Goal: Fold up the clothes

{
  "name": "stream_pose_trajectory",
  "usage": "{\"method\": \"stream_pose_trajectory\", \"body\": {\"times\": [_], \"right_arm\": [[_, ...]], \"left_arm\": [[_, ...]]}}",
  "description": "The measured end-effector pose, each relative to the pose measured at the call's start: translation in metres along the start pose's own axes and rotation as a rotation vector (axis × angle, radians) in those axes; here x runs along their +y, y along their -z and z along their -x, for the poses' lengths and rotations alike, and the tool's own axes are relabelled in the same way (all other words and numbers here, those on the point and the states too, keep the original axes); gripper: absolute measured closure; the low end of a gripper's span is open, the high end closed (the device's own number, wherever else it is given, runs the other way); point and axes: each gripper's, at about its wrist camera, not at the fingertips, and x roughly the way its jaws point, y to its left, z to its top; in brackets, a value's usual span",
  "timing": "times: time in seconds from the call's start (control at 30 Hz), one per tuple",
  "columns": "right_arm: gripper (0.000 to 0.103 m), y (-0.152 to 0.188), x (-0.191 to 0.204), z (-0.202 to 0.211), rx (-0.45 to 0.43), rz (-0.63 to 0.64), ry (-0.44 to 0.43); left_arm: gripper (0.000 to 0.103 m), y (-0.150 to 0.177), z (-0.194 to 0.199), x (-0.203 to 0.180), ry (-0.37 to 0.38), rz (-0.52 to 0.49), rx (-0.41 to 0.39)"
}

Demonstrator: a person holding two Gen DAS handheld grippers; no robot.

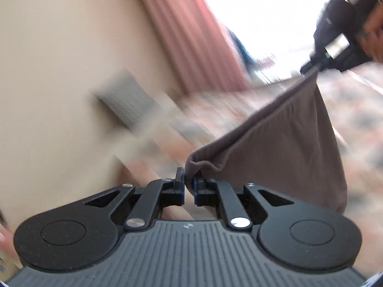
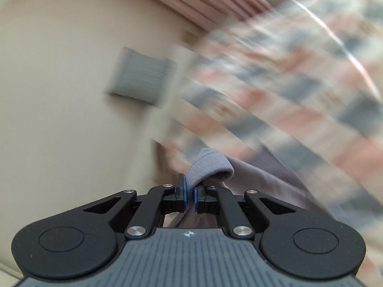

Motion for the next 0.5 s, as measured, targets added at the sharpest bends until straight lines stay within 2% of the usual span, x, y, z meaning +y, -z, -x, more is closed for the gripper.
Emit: {"method": "stream_pose_trajectory", "body": {"times": [0.07,0.13,0.2,0.27,0.37,0.43,0.5], "right_arm": [[0.097,-0.036,0.073,0.005,-0.087,0.111,-0.136],[0.097,-0.06,0.129,0.029,-0.163,0.205,-0.261],[0.098,-0.079,0.17,0.057,-0.211,0.257,-0.373],[0.098,-0.09,0.19,0.087,-0.236,0.287,-0.447],[0.098,-0.094,0.183,0.13,-0.235,0.316,-0.468],[0.098,-0.091,0.152,0.154,-0.208,0.296,-0.442],[0.098,-0.083,0.1,0.174,-0.179,0.256,-0.394]], "left_arm": [[0.096,-0.064,0.015,0.042,-0.133,-0.01,-0.145],[0.096,-0.117,0.046,0.07,-0.23,-0.024,-0.269],[0.096,-0.157,0.084,0.081,-0.317,-0.052,-0.365],[0.096,-0.182,0.123,0.075,-0.383,-0.098,-0.433],[0.096,-0.194,0.18,0.041,-0.381,-0.129,-0.472],[0.096,-0.188,0.21,0.003,-0.341,-0.161,-0.455],[0.096,-0.171,0.234,-0.045,-0.263,-0.194,-0.407]]}}
